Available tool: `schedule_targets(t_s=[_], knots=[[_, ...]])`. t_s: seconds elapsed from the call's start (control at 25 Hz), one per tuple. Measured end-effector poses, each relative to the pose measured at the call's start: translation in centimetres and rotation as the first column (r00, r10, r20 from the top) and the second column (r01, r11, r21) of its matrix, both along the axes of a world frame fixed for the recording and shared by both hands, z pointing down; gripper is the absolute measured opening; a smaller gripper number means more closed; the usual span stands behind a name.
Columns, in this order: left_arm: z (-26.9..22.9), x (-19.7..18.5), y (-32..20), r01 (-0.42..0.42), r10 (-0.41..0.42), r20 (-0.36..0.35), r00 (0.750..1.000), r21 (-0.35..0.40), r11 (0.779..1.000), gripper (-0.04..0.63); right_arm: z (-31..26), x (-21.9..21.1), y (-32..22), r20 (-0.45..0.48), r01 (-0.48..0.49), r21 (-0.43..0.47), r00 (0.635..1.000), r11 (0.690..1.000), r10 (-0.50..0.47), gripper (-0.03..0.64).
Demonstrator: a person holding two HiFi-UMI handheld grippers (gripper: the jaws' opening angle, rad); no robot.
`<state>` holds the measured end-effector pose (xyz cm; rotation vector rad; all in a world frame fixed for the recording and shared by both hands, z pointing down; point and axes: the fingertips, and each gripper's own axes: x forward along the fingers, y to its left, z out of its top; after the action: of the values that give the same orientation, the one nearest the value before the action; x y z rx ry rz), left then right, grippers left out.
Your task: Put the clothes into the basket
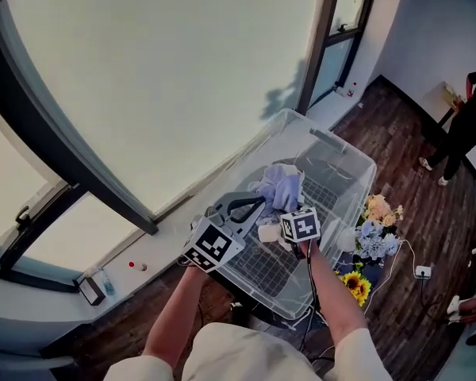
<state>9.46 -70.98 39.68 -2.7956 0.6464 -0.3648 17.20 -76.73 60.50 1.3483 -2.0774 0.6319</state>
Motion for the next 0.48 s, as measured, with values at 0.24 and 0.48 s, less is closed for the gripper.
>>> schedule_targets(t_s=[0.24, 0.48], knots=[[-0.1, -1.3, -0.5, -0.003, 0.003, -0.014, 1.000, 0.002, 1.000, 0.015, 2.3, -0.5, -0.2, -0.077, 0.051, -0.028, 0.996, 0.998, -0.053, 0.403], [-0.3, -0.6, -0.5, -0.027, 0.027, -0.022, 0.999, 0.009, 1.000, 0.015, 1.9, -0.5, -0.3, -0.081, 0.084, -0.001, 0.993, 0.996, -0.084, 0.436]])
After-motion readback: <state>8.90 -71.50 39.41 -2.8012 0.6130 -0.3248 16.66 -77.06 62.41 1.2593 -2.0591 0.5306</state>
